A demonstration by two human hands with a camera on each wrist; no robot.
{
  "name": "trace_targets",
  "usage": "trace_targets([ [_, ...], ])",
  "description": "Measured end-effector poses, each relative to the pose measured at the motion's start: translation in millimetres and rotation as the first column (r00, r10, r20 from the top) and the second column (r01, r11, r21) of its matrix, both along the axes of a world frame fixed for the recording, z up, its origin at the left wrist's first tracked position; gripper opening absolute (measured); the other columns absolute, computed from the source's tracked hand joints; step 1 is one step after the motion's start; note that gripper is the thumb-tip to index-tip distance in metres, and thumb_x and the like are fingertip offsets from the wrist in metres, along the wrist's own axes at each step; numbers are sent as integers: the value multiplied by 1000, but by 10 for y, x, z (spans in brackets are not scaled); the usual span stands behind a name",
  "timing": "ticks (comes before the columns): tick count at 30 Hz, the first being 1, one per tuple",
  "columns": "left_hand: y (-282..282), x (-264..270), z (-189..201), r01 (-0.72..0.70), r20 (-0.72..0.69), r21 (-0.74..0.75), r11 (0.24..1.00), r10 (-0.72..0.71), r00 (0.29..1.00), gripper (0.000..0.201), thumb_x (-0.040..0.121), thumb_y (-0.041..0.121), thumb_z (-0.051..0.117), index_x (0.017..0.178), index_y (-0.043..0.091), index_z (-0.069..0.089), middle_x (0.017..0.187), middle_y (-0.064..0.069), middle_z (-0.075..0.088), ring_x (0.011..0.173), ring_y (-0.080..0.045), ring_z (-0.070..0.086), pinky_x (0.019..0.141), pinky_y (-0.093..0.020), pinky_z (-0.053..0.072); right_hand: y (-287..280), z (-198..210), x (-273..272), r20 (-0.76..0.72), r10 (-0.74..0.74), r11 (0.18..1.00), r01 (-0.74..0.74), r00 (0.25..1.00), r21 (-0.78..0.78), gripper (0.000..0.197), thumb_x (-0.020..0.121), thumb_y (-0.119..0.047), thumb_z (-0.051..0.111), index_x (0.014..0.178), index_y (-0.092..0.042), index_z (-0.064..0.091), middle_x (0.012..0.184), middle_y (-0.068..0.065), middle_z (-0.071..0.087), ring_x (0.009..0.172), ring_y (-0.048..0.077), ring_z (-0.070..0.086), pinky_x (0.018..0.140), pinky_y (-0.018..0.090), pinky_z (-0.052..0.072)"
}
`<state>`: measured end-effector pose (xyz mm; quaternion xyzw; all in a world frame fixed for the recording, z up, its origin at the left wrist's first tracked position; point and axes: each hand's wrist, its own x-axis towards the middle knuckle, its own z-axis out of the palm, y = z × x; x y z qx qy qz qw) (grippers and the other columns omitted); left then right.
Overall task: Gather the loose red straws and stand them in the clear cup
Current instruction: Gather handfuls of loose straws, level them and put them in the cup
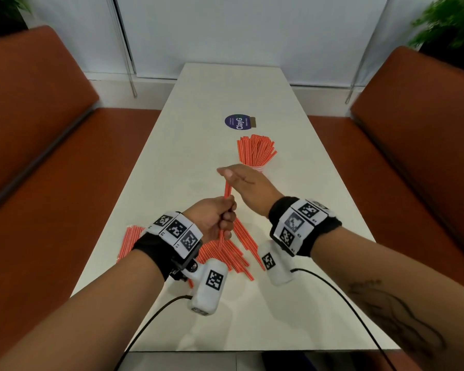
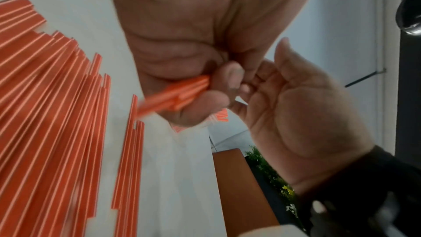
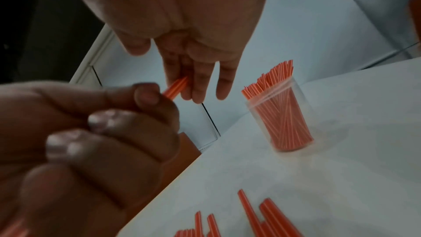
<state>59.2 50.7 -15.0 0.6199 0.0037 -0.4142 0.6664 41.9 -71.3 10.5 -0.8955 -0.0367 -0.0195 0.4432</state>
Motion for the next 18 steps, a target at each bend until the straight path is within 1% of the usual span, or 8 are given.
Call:
trace_targets([
  [4,104,48,-44,-169,-38,32,985,170,985,36,99,30,35,66,17,40,34,10,31,26,-3,25,35,-8,29,-54,-50,-3,-50,-147,989,148,988,8,39,100,-31,38,133,-11,47,129,4,55,118,14,50,94,22,33],
  [6,201,86,-79,-251,-60,48,967,253,966,35,99,28,36,66,16,41,32,9,32,24,-3,25,34,-7,29,-84,-208,-9,-230,-200,945,126,953,-301,29,98,-33,41,99,-9,57,94,-1,57,94,17,55,83,23,38],
  [7,248,99,-98,-273,-64,47,961,276,959,35,99,27,36,67,16,41,31,8,32,23,-3,26,33,-7,29,-85,-291,-25,-347,-198,893,23,916,-450,34,97,-35,43,75,-10,51,77,-3,51,78,16,54,74,22,41],
  [9,320,116,-131,-300,-60,51,953,302,951,34,99,26,35,67,16,40,30,8,33,23,-3,26,33,-7,29,-16,-400,-52,-501,-248,793,-123,829,-597,47,95,-39,47,59,-11,35,62,-1,40,58,14,45,62,22,41],
  [13,363,87,-161,-320,-63,56,946,323,944,36,100,28,34,67,15,39,29,7,33,22,-3,26,33,-7,29,112,-612,11,-522,-313,697,-182,793,-694,39,92,-28,56,63,-5,44,64,3,46,78,21,55,77,29,48],
  [15,364,51,-181,-321,-69,57,945,325,943,36,100,27,34,66,15,39,29,7,33,22,-3,26,33,-7,28,156,-746,131,-582,-326,668,-254,745,-699,22,90,-22,57,88,0,59,84,10,56,95,25,59,90,33,49],
  [16,363,33,-197,-321,-70,59,945,325,943,36,99,27,34,66,15,39,29,7,33,22,-3,26,33,-7,28,169,-779,159,-595,-334,624,-302,731,-721,22,88,-22,58,97,-2,60,91,12,57,95,26,59,94,35,50],
  [18,368,4,-241,-321,-69,63,945,325,943,36,99,26,35,66,15,40,30,8,34,23,-3,26,33,-8,28,181,-809,177,-621,-307,624,-340,721,-704,19,88,-17,55,76,-3,54,77,11,52,74,22,53,89,31,49],
])
